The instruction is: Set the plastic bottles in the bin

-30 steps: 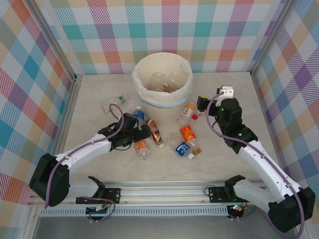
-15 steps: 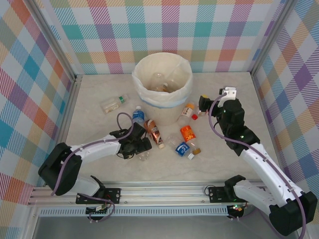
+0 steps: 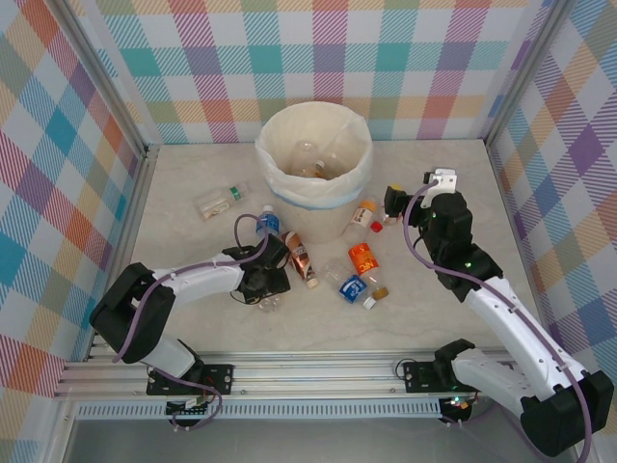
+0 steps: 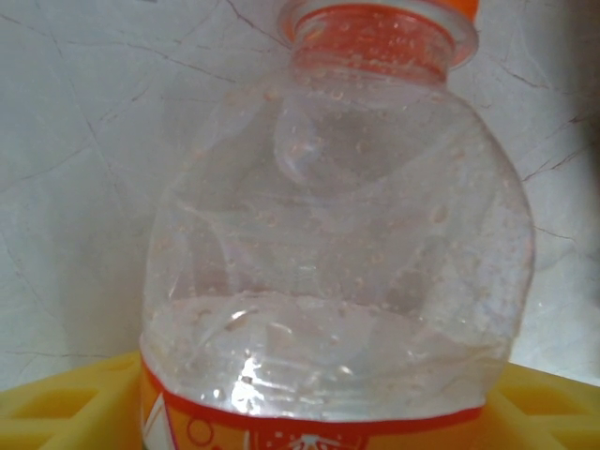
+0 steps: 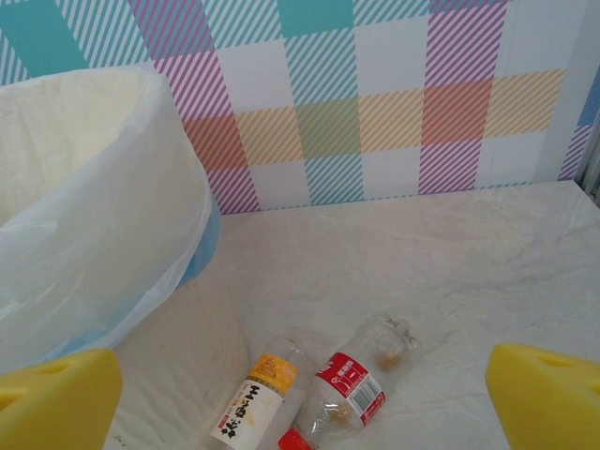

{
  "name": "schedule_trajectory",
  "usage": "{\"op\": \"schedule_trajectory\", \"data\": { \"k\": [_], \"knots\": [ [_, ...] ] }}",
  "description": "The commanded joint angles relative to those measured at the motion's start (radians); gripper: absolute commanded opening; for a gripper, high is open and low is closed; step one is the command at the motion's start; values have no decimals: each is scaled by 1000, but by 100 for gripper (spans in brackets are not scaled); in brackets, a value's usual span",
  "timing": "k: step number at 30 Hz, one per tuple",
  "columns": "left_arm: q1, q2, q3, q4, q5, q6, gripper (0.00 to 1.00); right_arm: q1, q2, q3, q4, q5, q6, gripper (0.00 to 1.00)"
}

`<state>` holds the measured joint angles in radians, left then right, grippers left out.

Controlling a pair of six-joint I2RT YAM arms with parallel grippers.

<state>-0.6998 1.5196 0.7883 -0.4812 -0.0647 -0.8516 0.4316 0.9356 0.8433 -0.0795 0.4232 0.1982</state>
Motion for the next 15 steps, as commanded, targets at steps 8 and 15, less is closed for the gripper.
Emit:
{"op": "schedule_trajectory", "data": {
  "k": [8,15],
  "knots": [
    [-12,-129,-64,85,-76,-17,62,-5,48,16,34,-29,34,100],
    [-4,-284,-115,111,-186,-13,62,-5,50,17,35,-28,38,100]
  ]
}}
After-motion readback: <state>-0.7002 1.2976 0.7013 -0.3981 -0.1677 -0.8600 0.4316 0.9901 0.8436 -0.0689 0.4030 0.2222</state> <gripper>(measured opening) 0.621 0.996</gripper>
